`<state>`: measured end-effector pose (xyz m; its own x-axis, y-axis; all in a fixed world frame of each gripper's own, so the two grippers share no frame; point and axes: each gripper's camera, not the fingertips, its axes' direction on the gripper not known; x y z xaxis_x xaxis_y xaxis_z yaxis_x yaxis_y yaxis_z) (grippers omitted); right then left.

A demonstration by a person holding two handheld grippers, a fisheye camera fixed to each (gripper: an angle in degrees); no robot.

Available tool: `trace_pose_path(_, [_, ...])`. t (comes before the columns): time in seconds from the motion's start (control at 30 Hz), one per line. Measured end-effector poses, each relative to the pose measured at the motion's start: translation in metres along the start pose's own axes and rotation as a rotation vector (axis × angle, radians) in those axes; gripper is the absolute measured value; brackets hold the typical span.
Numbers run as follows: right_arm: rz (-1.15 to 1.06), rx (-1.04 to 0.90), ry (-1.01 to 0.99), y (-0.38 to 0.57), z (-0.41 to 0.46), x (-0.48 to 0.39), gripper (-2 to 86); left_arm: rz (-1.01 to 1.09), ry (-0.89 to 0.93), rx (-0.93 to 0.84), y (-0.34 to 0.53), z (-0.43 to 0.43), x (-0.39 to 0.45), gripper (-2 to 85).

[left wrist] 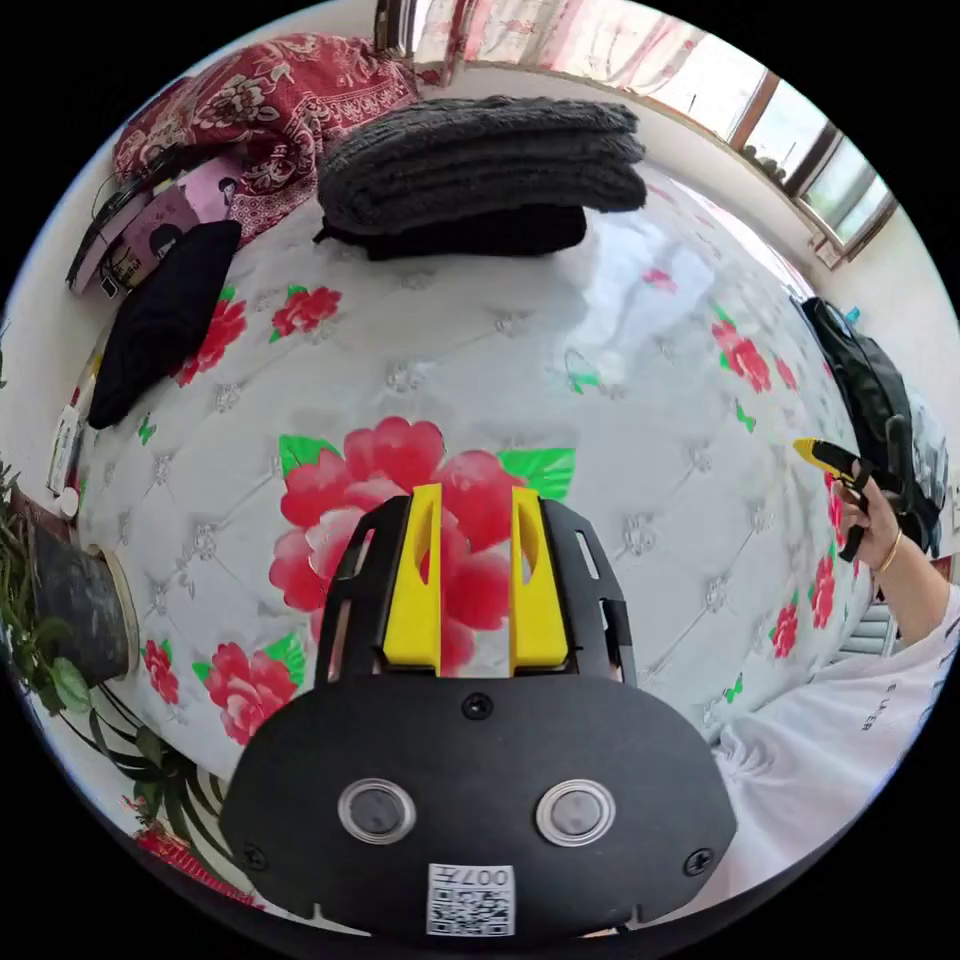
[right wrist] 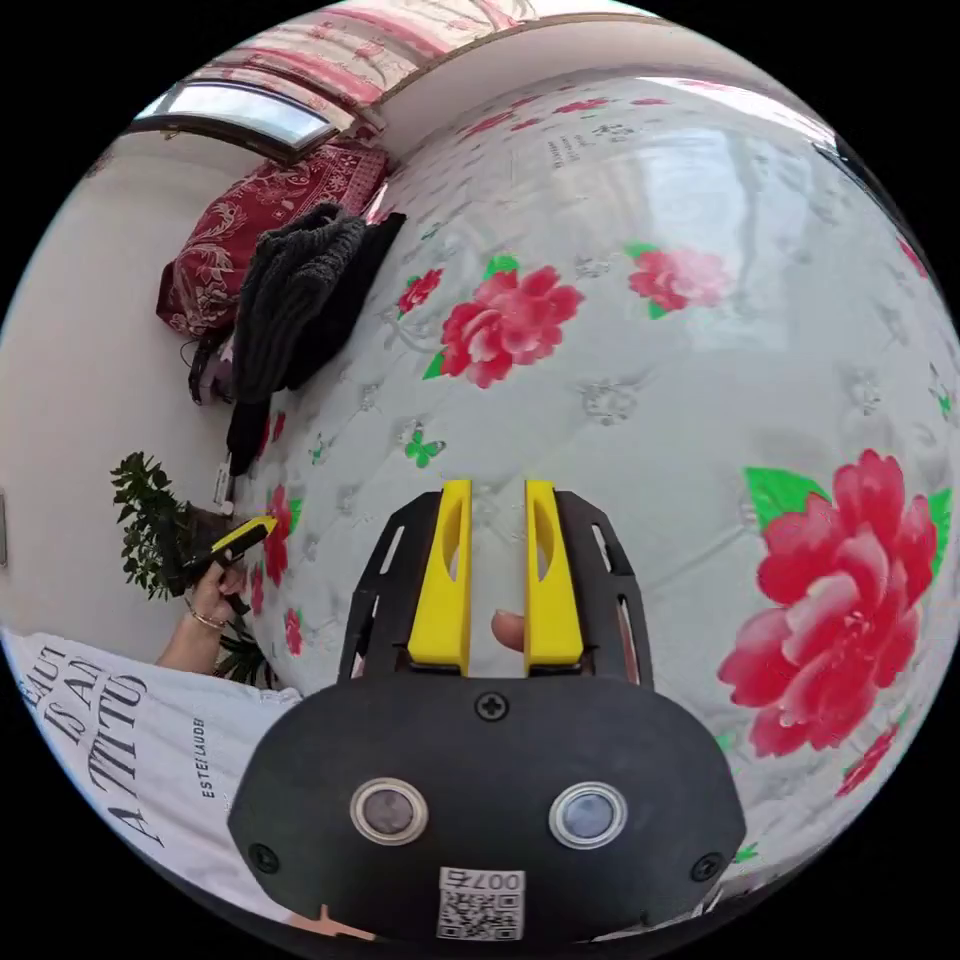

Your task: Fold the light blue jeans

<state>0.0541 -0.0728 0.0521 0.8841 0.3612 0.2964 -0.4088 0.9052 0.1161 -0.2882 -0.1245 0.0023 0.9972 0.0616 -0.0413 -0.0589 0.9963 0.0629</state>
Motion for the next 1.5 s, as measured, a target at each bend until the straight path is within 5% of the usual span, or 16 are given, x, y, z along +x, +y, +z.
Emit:
trace_pose_path(0.2, [0.093, 0.315, 0.611, 0.033, -0.176, 0.056, 9.5, 0.191, -0.151, 0.013, -0.006, -0.011, 0.084, 8.3])
trace_pose_path(0.33, [0.168, 0.558, 1.008, 0.047, -0.277, 0.078, 10.2, 0.187, -0.089, -0.031, -0.024, 0.000, 0.123, 6.6])
trace_pose_path(0.6, [0.453, 0.148, 1.033, 0.021, -0.281, 0.176, 4.8, 0.142, -0.046, -0.083, -0.020, 0.011, 0.144, 2.8])
trace_pose_path(0.87, [0.005, 0.391, 0.485, 0.013, -0.254, 0.061, 0.5, 0.164, -0.011, -0.083, -0.003, -0.006, 0.134, 3.7])
trace_pose_path(1.07, [-0.331, 0.274, 0.254, 0.017, -0.159, -0.071, 0.2, 0.224, 0.082, -0.008, 0.024, -0.031, 0.127, 5.6])
trace_pose_path(1.33, [-0.717, -0.106, -0.440, 0.068, 0.016, -0.279, 3.2, 0.090, 0.139, 0.091, 0.064, -0.064, 0.059, 8.5])
trace_pose_path(1.5, [-0.778, -0.132, -0.316, 0.064, 0.019, -0.285, 6.7, -0.085, 0.031, 0.070, 0.097, -0.070, -0.006, 7.5])
